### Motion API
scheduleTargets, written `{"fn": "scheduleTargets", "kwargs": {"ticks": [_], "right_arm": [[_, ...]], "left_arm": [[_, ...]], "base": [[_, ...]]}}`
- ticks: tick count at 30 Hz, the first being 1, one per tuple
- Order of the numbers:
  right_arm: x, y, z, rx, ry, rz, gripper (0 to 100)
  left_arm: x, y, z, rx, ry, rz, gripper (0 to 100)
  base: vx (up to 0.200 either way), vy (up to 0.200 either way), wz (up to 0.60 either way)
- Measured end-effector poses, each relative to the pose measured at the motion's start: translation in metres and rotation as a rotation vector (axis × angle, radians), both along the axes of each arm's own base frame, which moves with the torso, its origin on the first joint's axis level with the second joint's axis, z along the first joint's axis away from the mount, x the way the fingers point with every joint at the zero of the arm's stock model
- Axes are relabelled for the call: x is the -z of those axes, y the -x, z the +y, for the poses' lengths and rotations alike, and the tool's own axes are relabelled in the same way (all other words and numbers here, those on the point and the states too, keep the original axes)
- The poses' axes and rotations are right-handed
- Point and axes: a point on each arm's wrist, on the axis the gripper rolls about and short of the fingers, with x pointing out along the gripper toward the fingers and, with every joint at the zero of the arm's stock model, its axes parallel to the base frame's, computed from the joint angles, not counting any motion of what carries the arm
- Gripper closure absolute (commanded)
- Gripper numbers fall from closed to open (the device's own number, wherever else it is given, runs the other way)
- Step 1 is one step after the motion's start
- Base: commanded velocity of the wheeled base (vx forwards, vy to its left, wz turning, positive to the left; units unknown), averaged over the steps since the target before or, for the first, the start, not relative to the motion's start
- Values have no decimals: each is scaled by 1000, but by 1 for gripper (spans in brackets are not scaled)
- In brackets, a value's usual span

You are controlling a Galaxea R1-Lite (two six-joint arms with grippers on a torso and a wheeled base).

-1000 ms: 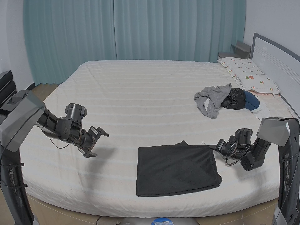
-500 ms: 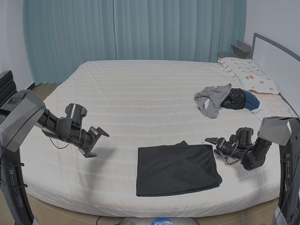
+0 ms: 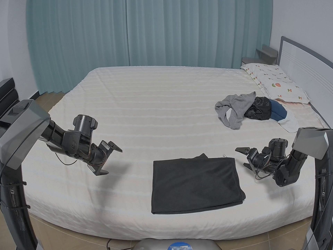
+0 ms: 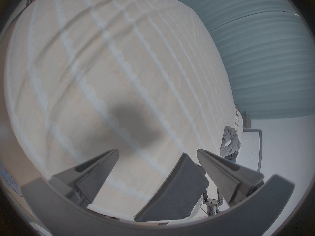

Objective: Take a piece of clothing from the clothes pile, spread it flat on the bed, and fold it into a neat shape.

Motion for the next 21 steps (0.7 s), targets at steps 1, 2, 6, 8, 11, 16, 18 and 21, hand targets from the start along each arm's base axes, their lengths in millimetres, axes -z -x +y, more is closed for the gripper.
{"fn": "scheduleTargets", "kwargs": {"ticks": [1, 2, 6, 8, 11, 16, 18, 21], "right_arm": [[0, 0, 0, 0, 0, 0, 0], [0, 0, 0, 0, 0, 0, 0], [1, 0, -1, 1, 0, 2, 0], [1, 0, -1, 1, 0, 3, 0], [1, 0, -1, 1, -1, 3, 0], [1, 0, 1, -2, -1, 1, 0], [1, 0, 1, -3, -1, 2, 0], [1, 0, 2, -5, 0, 2, 0]], "left_arm": [[0, 0, 0, 1, 0, 0, 0], [0, 1, 0, 2, 0, 0, 0], [-1, 0, 0, 0, 3, -4, 0], [-1, 0, -1, 0, 5, -8, 0], [-2, -1, -1, 0, 7, -11, 0], [-3, -2, -4, 9, 6, -19, 0], [-3, -3, -6, 13, 6, -21, 0], [-3, -3, -6, 15, 6, -22, 0]], "base": [[0, 0, 0], [0, 0, 0], [0, 0, 0], [0, 0, 0], [0, -67, 0], [0, -200, 0], [0, -200, 0], [0, -200, 0]]}}
